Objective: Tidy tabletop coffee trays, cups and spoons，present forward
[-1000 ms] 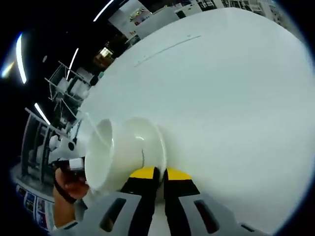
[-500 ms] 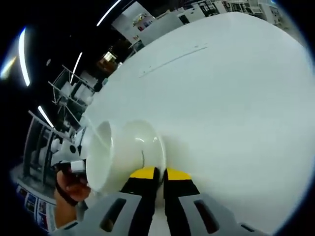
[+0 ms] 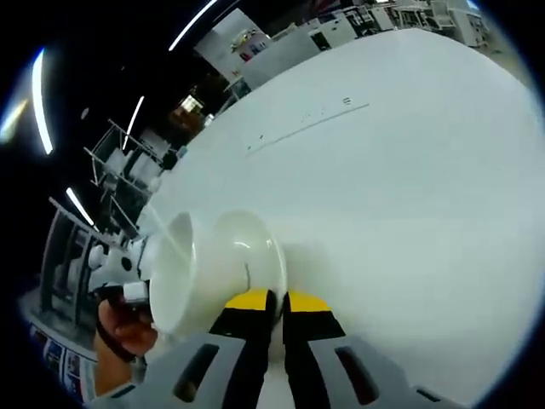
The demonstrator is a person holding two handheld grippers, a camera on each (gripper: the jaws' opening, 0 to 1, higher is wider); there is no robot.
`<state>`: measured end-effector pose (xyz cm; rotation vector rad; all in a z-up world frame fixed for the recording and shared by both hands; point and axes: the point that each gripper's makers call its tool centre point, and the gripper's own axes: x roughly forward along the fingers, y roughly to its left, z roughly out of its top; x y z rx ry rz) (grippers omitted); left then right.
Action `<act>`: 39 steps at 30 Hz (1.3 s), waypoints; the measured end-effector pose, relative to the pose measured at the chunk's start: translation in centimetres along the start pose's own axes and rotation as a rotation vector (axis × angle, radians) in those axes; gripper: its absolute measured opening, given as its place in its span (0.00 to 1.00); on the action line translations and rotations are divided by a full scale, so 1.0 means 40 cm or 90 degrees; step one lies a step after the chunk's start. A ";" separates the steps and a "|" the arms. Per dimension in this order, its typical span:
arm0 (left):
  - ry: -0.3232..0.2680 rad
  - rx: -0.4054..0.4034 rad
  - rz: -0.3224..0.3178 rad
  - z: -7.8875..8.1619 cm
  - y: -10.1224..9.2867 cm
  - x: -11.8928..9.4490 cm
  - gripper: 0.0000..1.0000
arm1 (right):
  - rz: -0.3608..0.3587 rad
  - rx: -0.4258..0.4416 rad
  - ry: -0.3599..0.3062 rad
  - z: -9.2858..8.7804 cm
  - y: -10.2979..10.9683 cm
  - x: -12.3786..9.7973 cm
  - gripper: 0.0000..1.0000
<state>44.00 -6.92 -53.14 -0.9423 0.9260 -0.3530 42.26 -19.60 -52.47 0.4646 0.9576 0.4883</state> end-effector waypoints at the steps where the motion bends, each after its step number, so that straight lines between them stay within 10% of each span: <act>1: 0.000 0.002 0.000 0.011 -0.001 0.007 0.05 | 0.000 0.001 -0.001 0.009 -0.002 0.005 0.05; 18: -0.019 -0.008 0.004 0.124 0.001 0.113 0.05 | -0.005 0.003 -0.012 0.159 -0.059 0.109 0.05; 39: -0.045 -0.025 0.034 0.104 0.037 0.139 0.05 | -0.032 0.007 -0.024 0.155 -0.092 0.166 0.06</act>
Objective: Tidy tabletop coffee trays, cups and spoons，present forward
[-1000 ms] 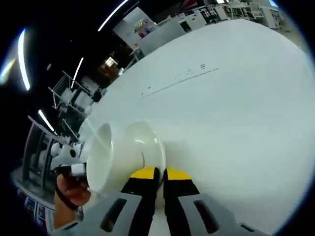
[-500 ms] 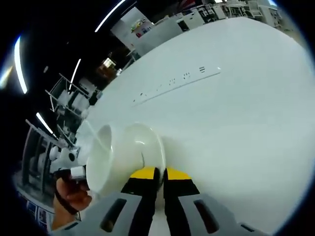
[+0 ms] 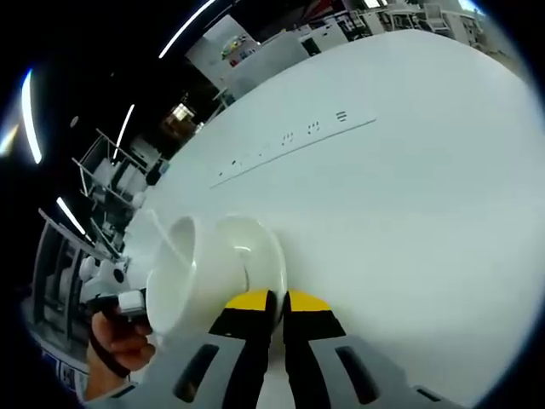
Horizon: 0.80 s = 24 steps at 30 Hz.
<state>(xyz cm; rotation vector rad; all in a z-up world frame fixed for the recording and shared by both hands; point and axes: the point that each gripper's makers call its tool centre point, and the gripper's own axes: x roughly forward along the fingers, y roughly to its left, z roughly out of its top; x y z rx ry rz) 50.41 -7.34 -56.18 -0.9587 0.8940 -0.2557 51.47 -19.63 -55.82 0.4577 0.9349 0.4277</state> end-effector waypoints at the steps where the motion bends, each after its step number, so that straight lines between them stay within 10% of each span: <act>1: 0.000 0.002 0.001 0.005 0.002 0.002 0.05 | -0.001 -0.003 0.000 -0.001 -0.001 0.002 0.06; 15: -0.051 0.062 -0.003 0.078 0.021 0.026 0.08 | 0.012 -0.036 -0.049 -0.011 0.010 0.009 0.08; 24: -0.104 0.147 -0.013 0.052 0.008 0.006 0.10 | 0.023 -0.100 -0.108 -0.014 0.025 -0.014 0.13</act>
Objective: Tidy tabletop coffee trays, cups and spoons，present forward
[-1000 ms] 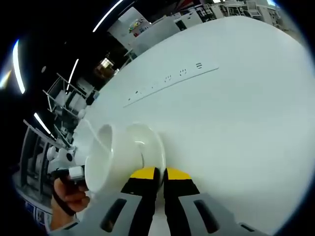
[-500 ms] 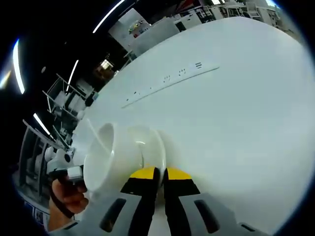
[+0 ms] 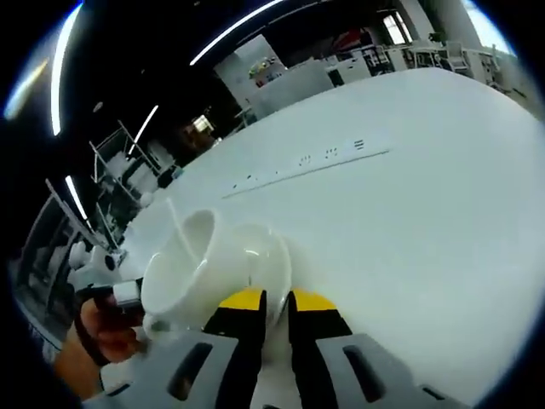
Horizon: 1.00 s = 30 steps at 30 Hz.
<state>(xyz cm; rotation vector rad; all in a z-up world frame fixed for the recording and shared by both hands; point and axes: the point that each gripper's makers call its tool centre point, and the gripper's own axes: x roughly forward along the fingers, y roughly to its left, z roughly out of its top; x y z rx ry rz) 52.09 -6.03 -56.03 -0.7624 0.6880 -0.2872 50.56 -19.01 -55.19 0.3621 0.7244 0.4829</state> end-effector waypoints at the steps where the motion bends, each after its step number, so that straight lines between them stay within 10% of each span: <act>1: -0.002 0.006 0.001 0.000 0.000 -0.001 0.10 | 0.002 -0.003 -0.003 0.000 0.003 -0.002 0.14; 15: -0.101 0.249 -0.010 0.046 -0.026 -0.081 0.10 | -0.004 -0.153 -0.123 0.064 0.046 -0.112 0.19; 30: -0.213 0.398 -0.020 0.097 -0.128 -0.253 0.10 | -0.022 -0.252 -0.196 0.133 0.054 -0.245 0.26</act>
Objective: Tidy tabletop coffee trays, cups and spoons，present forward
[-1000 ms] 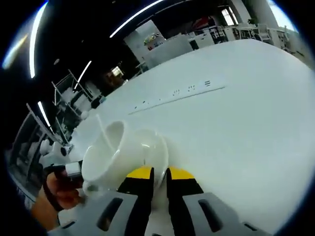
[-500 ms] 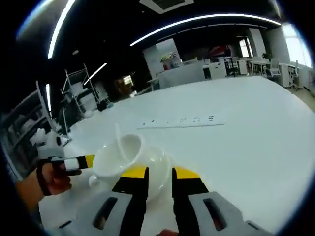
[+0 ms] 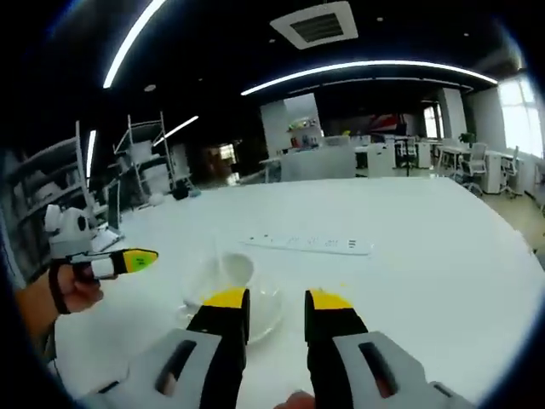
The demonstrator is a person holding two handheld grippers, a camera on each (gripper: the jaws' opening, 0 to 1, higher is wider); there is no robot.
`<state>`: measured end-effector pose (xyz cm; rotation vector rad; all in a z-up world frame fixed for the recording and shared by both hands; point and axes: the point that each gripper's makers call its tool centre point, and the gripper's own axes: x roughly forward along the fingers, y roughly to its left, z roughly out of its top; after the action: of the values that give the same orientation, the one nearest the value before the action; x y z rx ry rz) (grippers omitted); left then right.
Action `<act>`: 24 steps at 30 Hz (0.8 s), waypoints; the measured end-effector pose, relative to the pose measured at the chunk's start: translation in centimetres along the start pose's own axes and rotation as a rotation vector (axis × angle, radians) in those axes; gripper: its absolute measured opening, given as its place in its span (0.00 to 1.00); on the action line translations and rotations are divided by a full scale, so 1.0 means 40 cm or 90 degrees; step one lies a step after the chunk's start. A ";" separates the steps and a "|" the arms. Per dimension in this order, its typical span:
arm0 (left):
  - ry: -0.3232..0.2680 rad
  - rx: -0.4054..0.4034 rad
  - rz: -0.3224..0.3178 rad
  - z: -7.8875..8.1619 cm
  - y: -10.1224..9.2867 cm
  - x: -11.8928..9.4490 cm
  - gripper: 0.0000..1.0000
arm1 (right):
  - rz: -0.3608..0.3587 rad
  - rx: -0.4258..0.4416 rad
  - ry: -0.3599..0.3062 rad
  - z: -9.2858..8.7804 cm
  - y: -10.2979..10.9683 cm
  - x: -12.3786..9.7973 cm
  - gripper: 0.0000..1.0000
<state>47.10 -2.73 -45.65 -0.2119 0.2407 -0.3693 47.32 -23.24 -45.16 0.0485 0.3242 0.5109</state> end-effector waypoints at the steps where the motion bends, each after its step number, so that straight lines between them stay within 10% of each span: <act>1: -0.009 0.012 0.004 0.012 0.010 -0.004 0.10 | -0.003 -0.011 -0.008 0.010 -0.001 -0.012 0.26; 14: -0.078 0.088 0.066 0.096 0.059 -0.133 0.10 | -0.003 -0.140 -0.060 0.075 0.002 -0.155 0.25; 24: -0.116 0.125 0.081 0.100 0.078 -0.277 0.10 | -0.034 -0.120 -0.128 0.115 -0.069 -0.284 0.26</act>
<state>39.19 4.94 -40.50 -0.0357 0.0371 -0.2428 40.74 -31.03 -37.81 -0.0912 0.0792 0.4779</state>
